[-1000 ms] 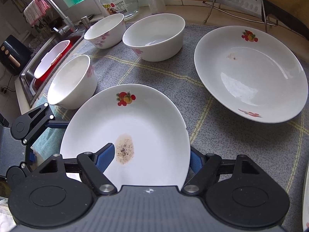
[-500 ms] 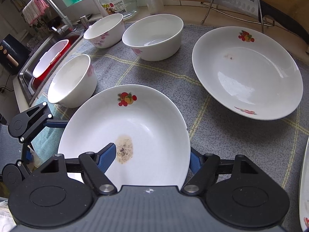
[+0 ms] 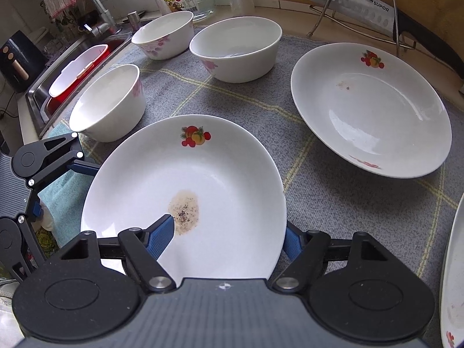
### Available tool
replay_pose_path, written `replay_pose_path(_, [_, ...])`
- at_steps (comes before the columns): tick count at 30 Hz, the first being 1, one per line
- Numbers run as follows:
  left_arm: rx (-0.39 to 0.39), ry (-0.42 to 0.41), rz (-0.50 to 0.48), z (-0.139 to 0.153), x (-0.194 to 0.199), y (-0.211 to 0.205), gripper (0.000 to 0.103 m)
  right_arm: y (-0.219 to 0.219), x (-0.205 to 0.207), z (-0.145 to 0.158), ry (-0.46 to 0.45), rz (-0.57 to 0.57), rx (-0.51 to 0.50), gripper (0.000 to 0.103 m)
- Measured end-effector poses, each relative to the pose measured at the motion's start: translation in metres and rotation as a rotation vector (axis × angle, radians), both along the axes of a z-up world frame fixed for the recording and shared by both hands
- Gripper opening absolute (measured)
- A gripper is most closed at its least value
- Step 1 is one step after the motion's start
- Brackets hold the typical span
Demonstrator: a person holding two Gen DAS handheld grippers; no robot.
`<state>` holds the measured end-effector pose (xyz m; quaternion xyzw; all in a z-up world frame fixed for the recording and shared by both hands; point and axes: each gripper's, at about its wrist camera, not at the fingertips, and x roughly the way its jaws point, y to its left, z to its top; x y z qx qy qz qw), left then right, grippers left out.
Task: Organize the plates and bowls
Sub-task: 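Lift the stained plate with the right tool toward the other plates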
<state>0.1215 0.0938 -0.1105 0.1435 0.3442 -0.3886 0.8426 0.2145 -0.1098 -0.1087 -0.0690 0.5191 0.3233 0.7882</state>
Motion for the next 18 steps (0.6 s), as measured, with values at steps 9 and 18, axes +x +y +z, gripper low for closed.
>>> replay_pose_path(9, [0.033,-0.006,-0.004,0.002,0.000,-0.002,0.100,-0.002,-0.003,0.002,0.004,-0.004,0.011,0.081])
replay_pose_path(18, [0.035,-0.012,0.000,0.005,-0.001,-0.002,0.100,-0.007,-0.004,0.010,-0.004,-0.007,0.030,0.081])
